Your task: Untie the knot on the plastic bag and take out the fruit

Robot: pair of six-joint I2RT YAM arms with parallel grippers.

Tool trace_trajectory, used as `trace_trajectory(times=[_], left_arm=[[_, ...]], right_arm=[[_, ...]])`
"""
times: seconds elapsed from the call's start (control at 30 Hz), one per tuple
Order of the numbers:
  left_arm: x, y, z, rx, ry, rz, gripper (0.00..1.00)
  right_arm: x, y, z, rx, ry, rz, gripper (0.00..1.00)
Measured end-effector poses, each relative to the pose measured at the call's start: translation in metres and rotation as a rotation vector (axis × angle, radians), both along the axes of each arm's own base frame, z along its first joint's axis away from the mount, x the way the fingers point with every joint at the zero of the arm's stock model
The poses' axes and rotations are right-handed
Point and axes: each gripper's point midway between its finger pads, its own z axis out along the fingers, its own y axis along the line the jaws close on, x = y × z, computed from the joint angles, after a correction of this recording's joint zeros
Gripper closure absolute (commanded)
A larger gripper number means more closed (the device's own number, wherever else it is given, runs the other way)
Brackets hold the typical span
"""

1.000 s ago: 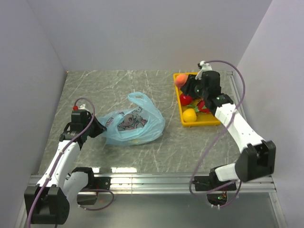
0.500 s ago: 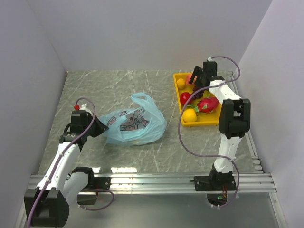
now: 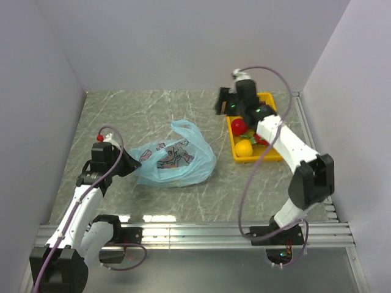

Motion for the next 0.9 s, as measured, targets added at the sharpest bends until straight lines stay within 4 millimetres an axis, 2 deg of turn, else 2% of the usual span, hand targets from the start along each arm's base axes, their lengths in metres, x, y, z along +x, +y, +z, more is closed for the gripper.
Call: trace_trajectory(times=[0.07,0.13,0.2,0.27,0.33,0.43,0.57,0.67,0.77,0.83,0.9], left_arm=[[-0.001,-0.001,0.002,-0.004,-0.008,-0.006,0.99],[-0.001,-0.002,0.003,-0.007,-0.009,-0.01,0.99],[-0.003,-0.004,0.002,-0.011,-0.002,-0.015,1.0],[-0.006,-0.005,0.0,-0.018,0.017,-0.016,0.99],[-0.011,-0.006,-0.004,-0.031,0.049,-0.011,1.0],[-0.02,-0.009,-0.009,-0.056,0.109,-0.005,0.99],[-0.035,-0.013,-0.015,-0.08,0.18,-0.015,0.99],[-0.044,-0.015,-0.016,-0.087,0.217,-0.024,1.0],[-0.054,-0.016,-0.017,-0.094,0.241,-0.035,1.0],[-0.059,-0.018,-0.017,-0.1,0.255,-0.044,0.99],[-0.063,-0.019,-0.018,-0.1,0.266,-0.054,0.99]], right_arm=[[-0.043,0.061,0.027,0.001,-0.069,0.174,0.36],[-0.089,0.108,0.044,0.01,-0.113,0.33,0.39],[-0.133,0.142,0.054,0.013,-0.14,0.464,0.44],[-0.162,0.162,0.055,0.017,-0.145,0.545,0.5],[-0.186,0.177,0.048,0.014,-0.13,0.605,0.52],[-0.213,0.188,0.014,-0.01,-0.054,0.668,0.56],[-0.231,0.196,-0.04,-0.063,0.075,0.698,0.59],[-0.231,0.196,-0.075,-0.105,0.157,0.669,0.59],[-0.223,0.196,-0.093,-0.139,0.19,0.614,0.57],[-0.215,0.199,-0.097,-0.152,0.193,0.582,0.53],[-0.206,0.205,-0.096,-0.156,0.183,0.551,0.41]])
